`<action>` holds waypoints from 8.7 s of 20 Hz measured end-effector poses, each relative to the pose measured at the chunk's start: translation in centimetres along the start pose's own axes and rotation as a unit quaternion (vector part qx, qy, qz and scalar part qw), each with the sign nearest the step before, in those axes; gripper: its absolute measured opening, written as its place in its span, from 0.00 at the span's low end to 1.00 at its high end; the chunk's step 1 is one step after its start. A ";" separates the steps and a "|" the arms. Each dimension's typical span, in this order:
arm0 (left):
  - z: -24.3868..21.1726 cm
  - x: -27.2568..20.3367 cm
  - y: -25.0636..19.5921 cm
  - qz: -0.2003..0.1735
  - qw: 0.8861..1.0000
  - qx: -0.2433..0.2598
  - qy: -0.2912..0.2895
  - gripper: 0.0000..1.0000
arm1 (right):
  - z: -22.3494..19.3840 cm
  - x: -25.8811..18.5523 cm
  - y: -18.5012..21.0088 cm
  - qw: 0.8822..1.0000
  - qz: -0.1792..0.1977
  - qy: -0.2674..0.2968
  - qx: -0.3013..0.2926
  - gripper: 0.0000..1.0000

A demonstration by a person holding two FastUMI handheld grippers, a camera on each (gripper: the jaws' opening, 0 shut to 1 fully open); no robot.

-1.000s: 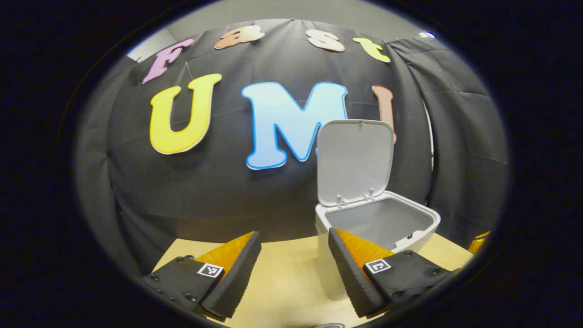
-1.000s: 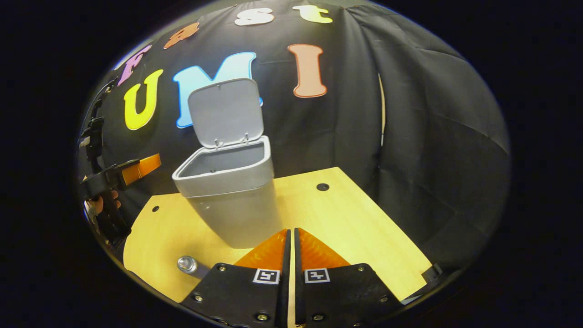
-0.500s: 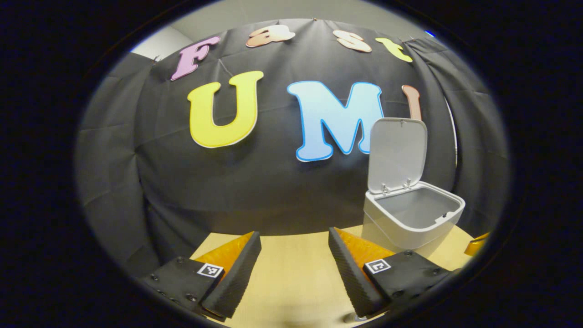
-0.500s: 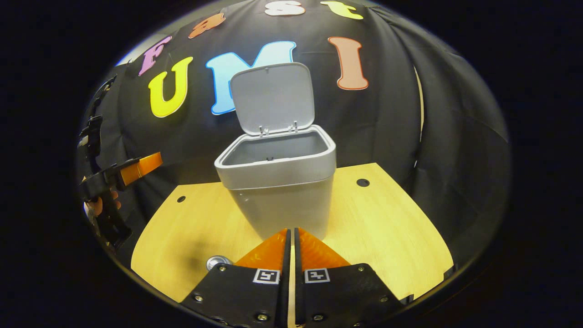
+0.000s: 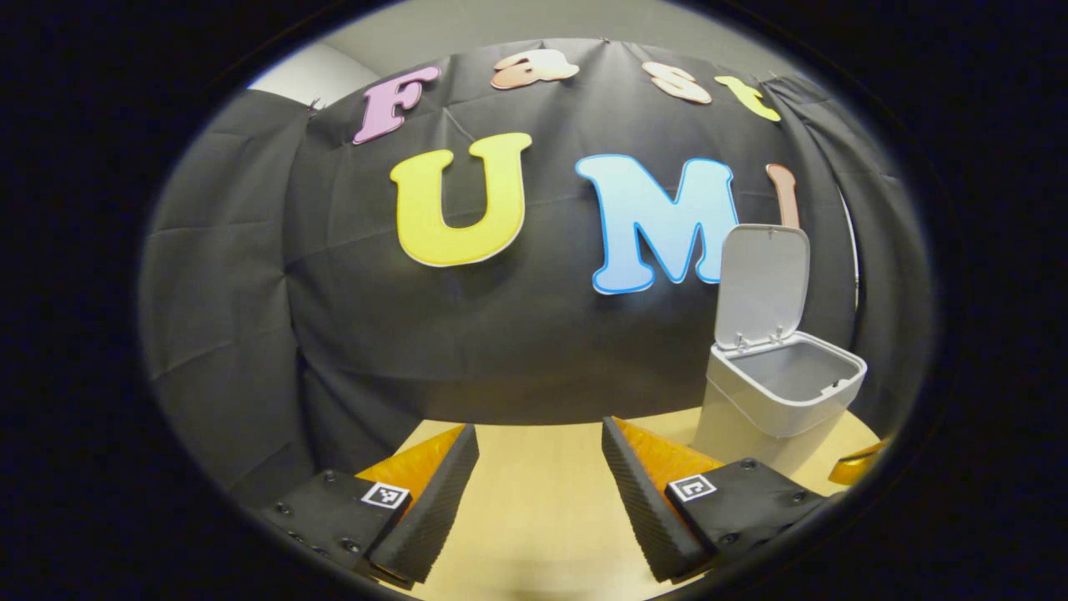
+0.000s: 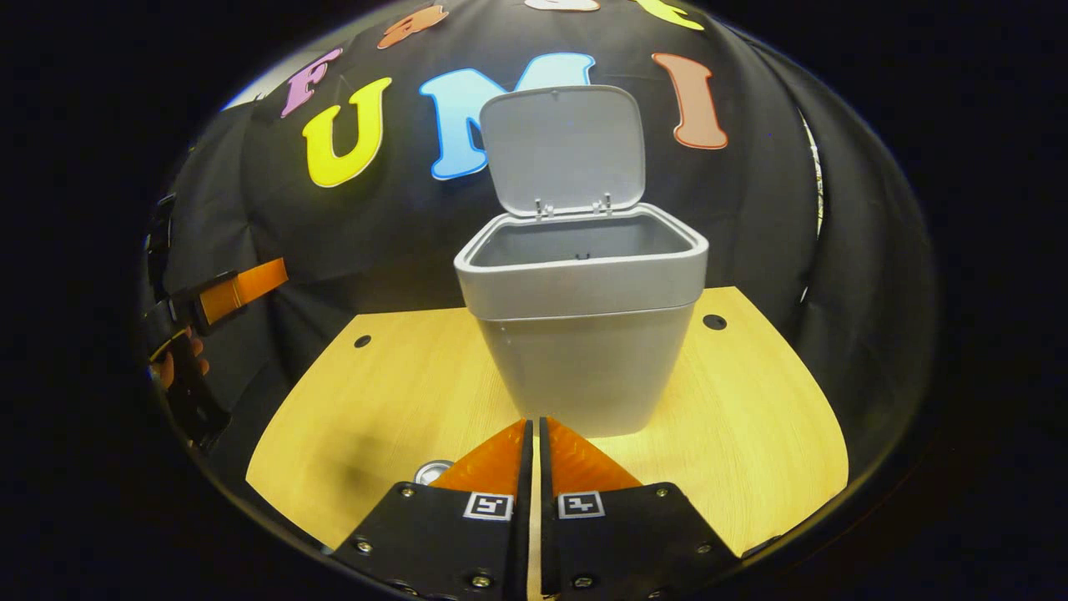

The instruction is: Press the lid of the desktop garbage bin to open it, pick up the crumpled paper on the desktop and throw it into the bin, then pick up the pop can on the desktop and drop it into the bin, and finally close the garbage bin lid.

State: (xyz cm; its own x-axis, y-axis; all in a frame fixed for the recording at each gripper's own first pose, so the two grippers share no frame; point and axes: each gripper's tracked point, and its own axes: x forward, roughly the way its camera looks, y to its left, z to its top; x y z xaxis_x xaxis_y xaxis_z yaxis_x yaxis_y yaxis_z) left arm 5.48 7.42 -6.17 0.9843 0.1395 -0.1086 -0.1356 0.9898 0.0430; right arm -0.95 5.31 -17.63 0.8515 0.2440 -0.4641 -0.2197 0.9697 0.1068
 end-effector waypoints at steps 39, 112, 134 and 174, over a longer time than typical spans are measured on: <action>-4.1 -4.2 9.0 0.095 0.994 -0.054 0.028 0.93 | -12.1 7.1 8.7 0.966 0.065 0.208 -0.138 1.00; -6.9 -2.9 7.7 0.095 0.991 -0.066 0.069 0.97 | 25.8 4.9 -1.3 0.977 -0.049 -0.191 -0.076 0.84; -7.1 0.1 3.4 0.058 0.993 -0.064 0.080 0.97 | 15.2 10.7 -6.0 0.996 -0.069 -0.056 -0.028 0.84; -8.5 -3.6 5.6 0.044 0.994 -0.053 0.086 0.98 | 27.7 2.6 -1.5 0.979 -0.047 -0.182 -0.077 0.88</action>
State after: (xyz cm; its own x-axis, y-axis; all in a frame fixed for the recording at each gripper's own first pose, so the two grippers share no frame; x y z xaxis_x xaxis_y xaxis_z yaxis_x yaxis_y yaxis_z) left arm 0.22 12.65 -13.98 0.9353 0.2195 -0.2775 -0.2405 0.9697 -0.0437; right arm 14.78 4.78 5.35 0.9785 0.1692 -0.1184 -0.1779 0.9818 -0.0672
